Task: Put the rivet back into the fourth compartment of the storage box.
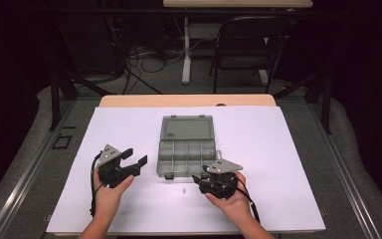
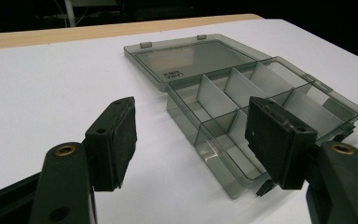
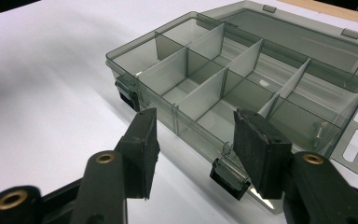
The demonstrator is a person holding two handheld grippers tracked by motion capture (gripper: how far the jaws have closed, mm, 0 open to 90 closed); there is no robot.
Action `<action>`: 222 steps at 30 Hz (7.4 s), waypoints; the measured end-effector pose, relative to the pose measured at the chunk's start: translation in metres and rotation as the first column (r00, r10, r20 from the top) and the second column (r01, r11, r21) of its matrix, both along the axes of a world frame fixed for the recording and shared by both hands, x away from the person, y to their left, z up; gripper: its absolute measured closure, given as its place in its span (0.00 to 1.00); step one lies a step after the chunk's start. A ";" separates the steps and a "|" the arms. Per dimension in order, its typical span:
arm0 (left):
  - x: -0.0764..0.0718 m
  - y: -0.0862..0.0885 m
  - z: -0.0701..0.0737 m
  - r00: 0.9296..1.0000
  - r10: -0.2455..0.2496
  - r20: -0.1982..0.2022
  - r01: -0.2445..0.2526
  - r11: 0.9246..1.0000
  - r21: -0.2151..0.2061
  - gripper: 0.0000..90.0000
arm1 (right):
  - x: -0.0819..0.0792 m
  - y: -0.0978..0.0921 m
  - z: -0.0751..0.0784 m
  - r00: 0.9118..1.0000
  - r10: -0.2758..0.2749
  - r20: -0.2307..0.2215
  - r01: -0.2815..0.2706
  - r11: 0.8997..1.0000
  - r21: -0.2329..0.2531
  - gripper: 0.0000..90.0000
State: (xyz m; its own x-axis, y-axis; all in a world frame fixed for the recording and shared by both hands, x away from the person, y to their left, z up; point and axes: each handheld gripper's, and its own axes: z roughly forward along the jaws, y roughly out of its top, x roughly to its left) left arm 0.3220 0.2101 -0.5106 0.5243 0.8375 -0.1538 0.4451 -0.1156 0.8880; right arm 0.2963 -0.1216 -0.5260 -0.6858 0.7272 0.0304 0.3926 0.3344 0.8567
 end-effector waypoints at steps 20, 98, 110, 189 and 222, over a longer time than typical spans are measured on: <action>0.000 0.000 0.001 1.000 -0.005 0.000 0.005 1.000 0.008 0.38 | -0.006 0.024 -0.014 0.997 0.065 -0.040 -0.066 0.997 -0.031 0.71; 0.000 0.001 0.002 1.000 -0.004 0.010 0.004 1.000 0.008 0.38 | 0.002 0.053 -0.033 0.980 0.151 -0.133 -0.160 0.986 -0.056 0.92; 0.000 0.001 0.001 1.000 -0.002 0.006 0.002 1.000 0.005 0.38 | 0.001 0.038 -0.016 0.986 0.133 -0.101 -0.138 0.989 -0.043 0.92; 0.000 0.001 0.001 1.000 0.003 0.008 -0.003 1.000 0.004 0.38 | 0.059 -0.032 0.046 0.995 -0.083 -0.050 0.081 0.996 -0.036 0.92; 0.001 0.001 -0.001 1.000 0.000 -0.001 0.000 1.000 0.009 0.38 | 0.114 -0.012 0.004 0.977 -0.170 -0.133 0.154 0.981 -0.119 0.92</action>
State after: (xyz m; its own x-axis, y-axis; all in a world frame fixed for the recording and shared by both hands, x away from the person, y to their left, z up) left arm 0.3230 0.2115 -0.5112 0.5238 0.8391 -0.1468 0.4462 -0.1235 0.8864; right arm 0.4098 -0.1332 -0.5216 -0.5530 0.8325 0.0350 0.5640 0.3431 0.7512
